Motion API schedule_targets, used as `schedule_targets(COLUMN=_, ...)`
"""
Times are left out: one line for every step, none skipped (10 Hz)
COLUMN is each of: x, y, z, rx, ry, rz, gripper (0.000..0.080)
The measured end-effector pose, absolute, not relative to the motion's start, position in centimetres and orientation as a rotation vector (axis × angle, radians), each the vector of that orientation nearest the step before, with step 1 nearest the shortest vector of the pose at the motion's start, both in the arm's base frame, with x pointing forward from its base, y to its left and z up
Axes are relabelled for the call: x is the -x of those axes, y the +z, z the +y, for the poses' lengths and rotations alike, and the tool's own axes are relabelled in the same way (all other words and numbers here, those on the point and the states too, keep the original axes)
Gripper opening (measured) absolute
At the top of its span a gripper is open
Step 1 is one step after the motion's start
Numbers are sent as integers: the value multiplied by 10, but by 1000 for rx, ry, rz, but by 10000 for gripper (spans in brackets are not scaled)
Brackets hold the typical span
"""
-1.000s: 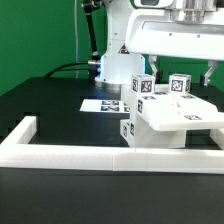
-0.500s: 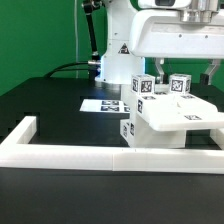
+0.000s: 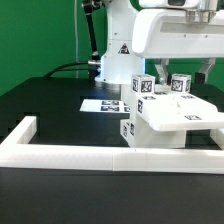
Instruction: Assemble chair
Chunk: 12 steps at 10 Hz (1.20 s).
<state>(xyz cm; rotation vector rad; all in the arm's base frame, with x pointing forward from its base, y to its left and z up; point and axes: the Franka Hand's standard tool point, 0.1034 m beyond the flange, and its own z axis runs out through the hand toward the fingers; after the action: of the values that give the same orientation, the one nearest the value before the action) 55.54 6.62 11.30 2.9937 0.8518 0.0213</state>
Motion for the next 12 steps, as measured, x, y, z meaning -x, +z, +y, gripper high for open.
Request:
schedule_targets(x=-555, y=112, z=65, rx=-2962, ry=17, rz=949, gripper=649)
schedule_targets(x=-555, y=112, z=65, rx=-2946, ry=16, rz=996, gripper=649)
schedule_targets(x=-555, y=112, z=64, rx=-2954, ry=15, rz=973, gripper=649)
schedule_targets(x=-556, y=112, z=63, rx=-2955, ry=15, rz=968, gripper=556)
schedule_targets(x=-556, y=112, z=62, rx=-2956, ry=15, rz=967, gripper=373)
schedule_targets(x=-555, y=112, z=62, rx=-2956, ry=15, rz=967, gripper=373)
schedule_targets(x=-555, y=112, z=62, rx=-2961, ry=15, rz=950, gripper=286)
schedule_targets(x=-555, y=112, z=62, rx=-2978, ry=16, rz=899, gripper=287)
schedule_targets(x=-556, y=112, z=62, rx=-2977, ry=16, rz=899, gripper=287)
schedule_targets(x=-556, y=112, z=62, rx=-3010, ry=18, rz=788, gripper=287)
schedule_targets(x=-556, y=112, z=62, rx=-3052, ry=21, rz=611, gripper=287)
schedule_targets(x=-556, y=112, z=62, rx=-3084, ry=25, rz=429, gripper=287)
